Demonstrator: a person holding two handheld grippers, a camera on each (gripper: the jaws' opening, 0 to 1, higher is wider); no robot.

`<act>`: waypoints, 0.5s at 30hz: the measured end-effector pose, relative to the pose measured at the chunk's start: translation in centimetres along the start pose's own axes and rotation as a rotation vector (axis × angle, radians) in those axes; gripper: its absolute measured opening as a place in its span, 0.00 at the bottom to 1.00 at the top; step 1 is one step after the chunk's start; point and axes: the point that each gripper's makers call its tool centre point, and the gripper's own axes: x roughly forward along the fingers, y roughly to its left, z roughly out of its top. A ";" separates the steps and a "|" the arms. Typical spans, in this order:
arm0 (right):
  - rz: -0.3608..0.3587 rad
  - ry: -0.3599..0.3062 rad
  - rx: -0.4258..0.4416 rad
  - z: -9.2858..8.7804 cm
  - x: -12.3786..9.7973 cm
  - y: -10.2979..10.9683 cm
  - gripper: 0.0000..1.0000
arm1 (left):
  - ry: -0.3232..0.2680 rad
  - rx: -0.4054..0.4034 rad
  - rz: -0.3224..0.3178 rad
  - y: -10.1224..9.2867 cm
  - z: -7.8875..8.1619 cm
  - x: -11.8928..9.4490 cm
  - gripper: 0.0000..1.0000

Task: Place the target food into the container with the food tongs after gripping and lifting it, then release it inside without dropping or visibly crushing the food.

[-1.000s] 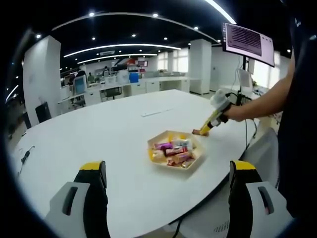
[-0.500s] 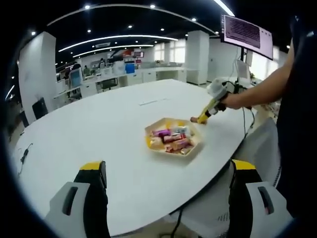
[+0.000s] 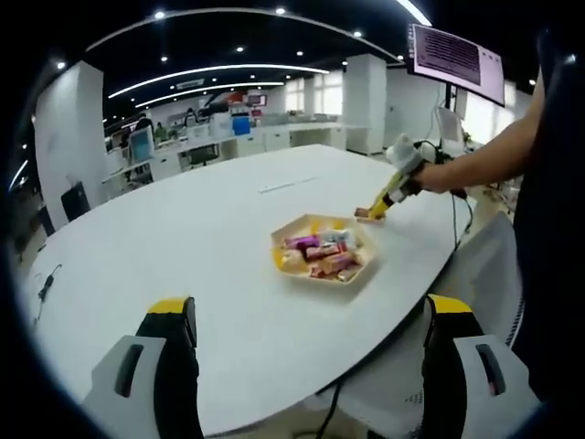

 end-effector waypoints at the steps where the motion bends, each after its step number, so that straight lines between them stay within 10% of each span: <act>1: 0.000 -0.001 0.000 0.1 -0.2 0.0 0.23 | -0.001 -0.002 -0.001 0.0 -0.1 0.0 1.00; 15: 0.010 -0.028 -0.010 1.8 -1.5 0.1 0.23 | -0.018 0.000 0.007 0.1 0.2 0.0 1.00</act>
